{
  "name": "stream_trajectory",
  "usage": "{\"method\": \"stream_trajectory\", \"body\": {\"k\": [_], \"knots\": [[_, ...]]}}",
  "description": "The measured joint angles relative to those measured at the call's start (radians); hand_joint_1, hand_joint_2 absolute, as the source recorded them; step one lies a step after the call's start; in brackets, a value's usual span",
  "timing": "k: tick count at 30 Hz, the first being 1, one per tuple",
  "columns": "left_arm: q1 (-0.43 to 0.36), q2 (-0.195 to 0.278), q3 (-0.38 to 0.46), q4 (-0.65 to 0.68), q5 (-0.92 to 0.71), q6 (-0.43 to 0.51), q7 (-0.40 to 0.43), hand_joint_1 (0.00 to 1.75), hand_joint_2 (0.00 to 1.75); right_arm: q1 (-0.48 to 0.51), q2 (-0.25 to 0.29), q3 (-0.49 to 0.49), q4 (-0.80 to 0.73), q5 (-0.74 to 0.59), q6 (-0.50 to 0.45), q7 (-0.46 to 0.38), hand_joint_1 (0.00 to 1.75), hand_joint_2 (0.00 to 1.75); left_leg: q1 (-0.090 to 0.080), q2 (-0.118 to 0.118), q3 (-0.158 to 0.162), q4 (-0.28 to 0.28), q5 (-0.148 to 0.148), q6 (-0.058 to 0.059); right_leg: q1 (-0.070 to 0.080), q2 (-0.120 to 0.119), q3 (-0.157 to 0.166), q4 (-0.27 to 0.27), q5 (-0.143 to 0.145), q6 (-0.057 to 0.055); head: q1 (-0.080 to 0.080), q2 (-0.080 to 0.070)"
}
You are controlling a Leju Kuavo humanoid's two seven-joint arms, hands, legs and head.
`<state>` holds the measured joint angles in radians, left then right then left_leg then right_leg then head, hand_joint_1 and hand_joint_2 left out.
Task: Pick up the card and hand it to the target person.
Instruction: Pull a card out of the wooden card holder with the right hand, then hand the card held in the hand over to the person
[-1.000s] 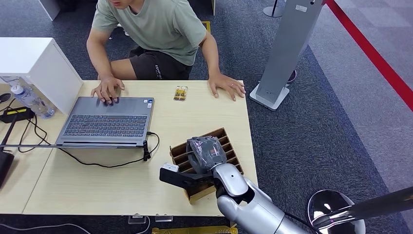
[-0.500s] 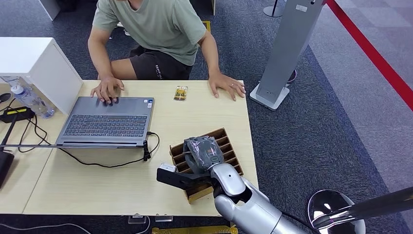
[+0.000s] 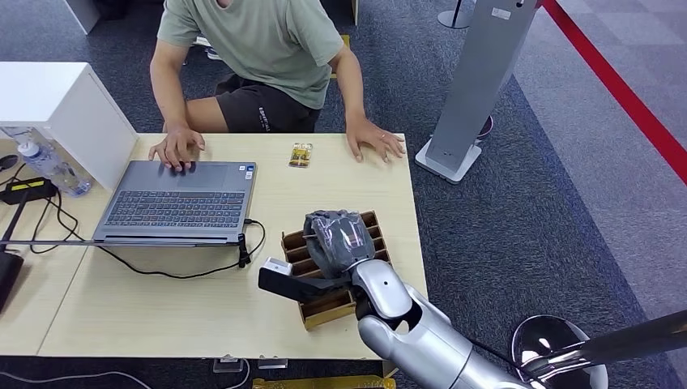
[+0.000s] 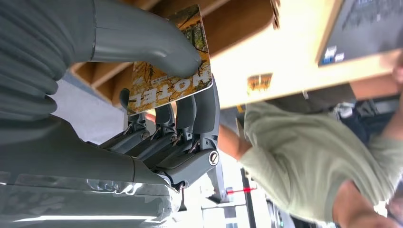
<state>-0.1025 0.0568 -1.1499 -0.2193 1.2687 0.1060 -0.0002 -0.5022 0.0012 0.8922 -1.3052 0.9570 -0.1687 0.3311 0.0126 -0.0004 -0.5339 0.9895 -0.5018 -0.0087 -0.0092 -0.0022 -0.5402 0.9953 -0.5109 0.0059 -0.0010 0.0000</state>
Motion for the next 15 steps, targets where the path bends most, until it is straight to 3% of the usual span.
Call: {"method": "stream_trajectory", "body": {"k": [15], "knots": [[0.001, 0.0, -0.001, 0.0, -0.022, -0.011, -0.012, 0.0, 0.0, -0.136, -0.026, -0.049, -0.044, -0.011, -0.033, -0.011, 1.36, 1.75, 0.0, 0.0, 0.0, 0.0, 0.0, 0.0, 0.0, 0.0, 0.0, 0.0, 0.0, 0.0, 0.0, 0.0]]}}
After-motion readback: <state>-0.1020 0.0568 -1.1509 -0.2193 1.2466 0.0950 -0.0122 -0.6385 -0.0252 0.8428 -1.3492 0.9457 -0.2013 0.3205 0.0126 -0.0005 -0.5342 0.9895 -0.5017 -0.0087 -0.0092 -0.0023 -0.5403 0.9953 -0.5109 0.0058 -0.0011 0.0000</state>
